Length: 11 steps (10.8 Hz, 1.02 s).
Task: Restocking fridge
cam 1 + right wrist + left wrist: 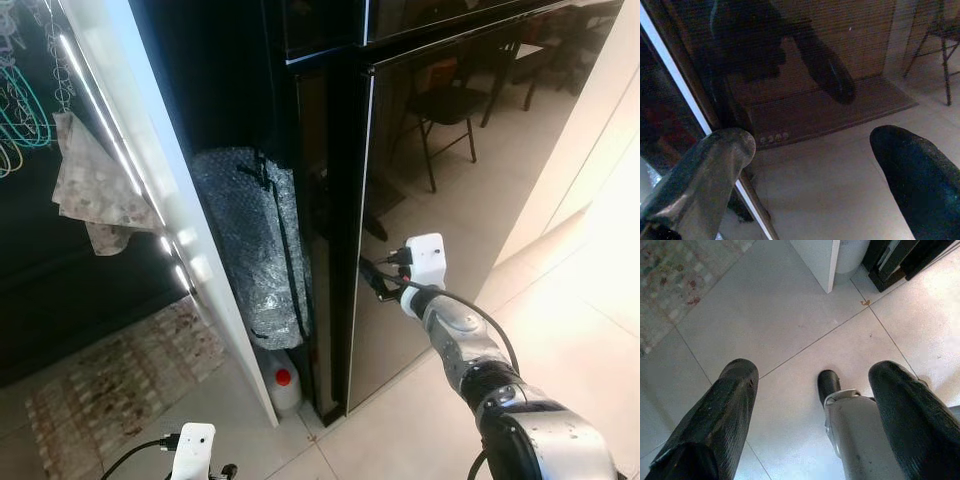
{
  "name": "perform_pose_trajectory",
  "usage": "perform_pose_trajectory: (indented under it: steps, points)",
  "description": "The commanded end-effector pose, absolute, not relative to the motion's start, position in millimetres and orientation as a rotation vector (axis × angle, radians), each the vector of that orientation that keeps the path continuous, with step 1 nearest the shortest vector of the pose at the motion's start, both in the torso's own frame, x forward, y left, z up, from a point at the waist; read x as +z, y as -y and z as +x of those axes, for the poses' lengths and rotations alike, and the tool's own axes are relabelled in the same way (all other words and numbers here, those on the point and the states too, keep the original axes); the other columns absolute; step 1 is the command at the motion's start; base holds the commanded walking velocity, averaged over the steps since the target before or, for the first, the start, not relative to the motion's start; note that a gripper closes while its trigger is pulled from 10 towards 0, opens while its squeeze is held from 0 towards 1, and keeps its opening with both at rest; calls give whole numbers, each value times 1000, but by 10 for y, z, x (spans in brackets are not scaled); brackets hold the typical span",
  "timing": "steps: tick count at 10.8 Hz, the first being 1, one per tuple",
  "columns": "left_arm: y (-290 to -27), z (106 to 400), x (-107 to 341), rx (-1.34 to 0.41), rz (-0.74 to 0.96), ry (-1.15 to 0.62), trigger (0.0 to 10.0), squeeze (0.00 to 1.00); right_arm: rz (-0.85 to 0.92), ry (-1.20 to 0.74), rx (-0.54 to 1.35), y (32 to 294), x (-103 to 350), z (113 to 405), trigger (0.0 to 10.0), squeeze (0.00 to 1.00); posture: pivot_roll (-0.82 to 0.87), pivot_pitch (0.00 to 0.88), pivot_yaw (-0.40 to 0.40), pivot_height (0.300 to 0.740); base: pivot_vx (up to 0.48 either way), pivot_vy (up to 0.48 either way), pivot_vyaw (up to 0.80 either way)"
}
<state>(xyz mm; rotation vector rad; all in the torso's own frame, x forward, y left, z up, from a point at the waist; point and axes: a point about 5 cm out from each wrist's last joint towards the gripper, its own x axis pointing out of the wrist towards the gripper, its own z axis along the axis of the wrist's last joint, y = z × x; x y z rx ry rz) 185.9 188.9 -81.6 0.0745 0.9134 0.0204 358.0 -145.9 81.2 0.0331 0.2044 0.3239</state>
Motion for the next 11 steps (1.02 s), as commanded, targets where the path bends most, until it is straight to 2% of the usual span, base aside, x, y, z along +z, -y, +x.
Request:
perform_pose_trajectory:
  steps: [1, 3, 5, 8, 11]
  points:
    - [-1875, 1847, -829, 15, 94, -933, 10000, 0, 51, -203, 254, 1554, 750, 3537, 10000, 0, 21, 0, 38, 740, 0, 0, 0]
    - [-1840, 1892, -812, 15, 91, -924, 10000, 0, 56, -205, 143, 1756, 597, 3398, 10000, 0, 22, 0, 25, 740, 0, 0, 0]
    - [-1815, 1932, -796, 16, 87, -917, 10000, 0, 53, -274, 32, 2005, 240, 3031, 10000, 0, 14, 0, 17, 740, 0, 0, 0]
    - [-1803, 1936, -796, 13, 87, -922, 10000, 0, 70, -477, -52, 2131, -256, 2506, 10000, 0, 4, 0, 20, 740, 0, 0, 0]
    - [-1857, 1976, -772, 15, 91, -920, 10000, 0, 119, -771, -153, 2118, -683, 1990, 10000, 0, 3, 0, 30, 740, 0, 0, 0]
